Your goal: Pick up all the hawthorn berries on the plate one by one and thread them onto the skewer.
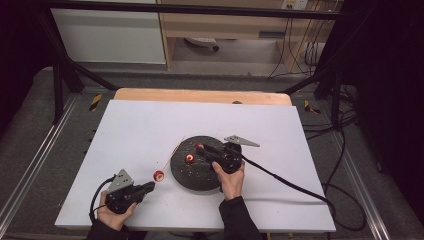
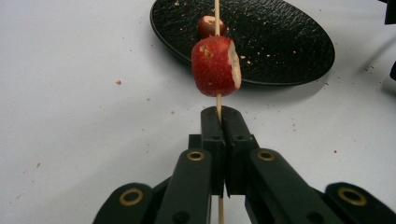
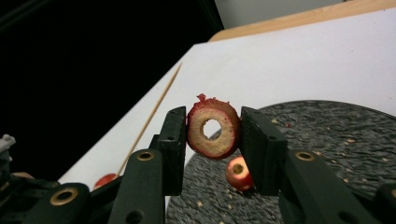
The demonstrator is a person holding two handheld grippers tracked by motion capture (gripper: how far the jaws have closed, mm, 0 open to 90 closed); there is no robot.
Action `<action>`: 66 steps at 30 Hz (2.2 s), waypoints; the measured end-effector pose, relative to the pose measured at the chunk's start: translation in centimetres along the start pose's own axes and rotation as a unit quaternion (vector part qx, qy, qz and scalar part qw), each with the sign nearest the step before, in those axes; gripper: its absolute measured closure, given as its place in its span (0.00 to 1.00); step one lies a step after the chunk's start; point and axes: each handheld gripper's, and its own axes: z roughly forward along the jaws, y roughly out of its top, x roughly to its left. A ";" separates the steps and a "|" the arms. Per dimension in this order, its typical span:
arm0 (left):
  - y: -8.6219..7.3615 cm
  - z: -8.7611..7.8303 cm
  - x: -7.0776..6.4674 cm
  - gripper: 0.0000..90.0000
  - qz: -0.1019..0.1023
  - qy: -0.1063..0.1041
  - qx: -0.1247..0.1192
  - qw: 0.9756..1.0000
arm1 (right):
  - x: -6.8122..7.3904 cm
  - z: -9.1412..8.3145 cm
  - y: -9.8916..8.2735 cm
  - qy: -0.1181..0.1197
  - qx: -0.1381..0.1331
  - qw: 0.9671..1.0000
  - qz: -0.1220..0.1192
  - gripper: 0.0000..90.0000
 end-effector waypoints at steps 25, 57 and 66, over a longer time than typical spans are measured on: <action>0.2 0.3 -0.9 0.98 0.007 -0.004 -0.007 1.000 | 0.2 0.3 0.4 0.021 -0.093 0.995 0.036 0.70; 0.7 1.1 -2.0 0.98 0.004 -0.009 -0.017 1.000 | 0.1 1.9 1.1 0.030 -0.154 0.984 0.083 0.70; 0.7 1.2 -2.1 0.98 0.002 -0.009 -0.019 1.000 | 0.2 2.0 0.9 0.035 -0.162 0.982 0.091 0.70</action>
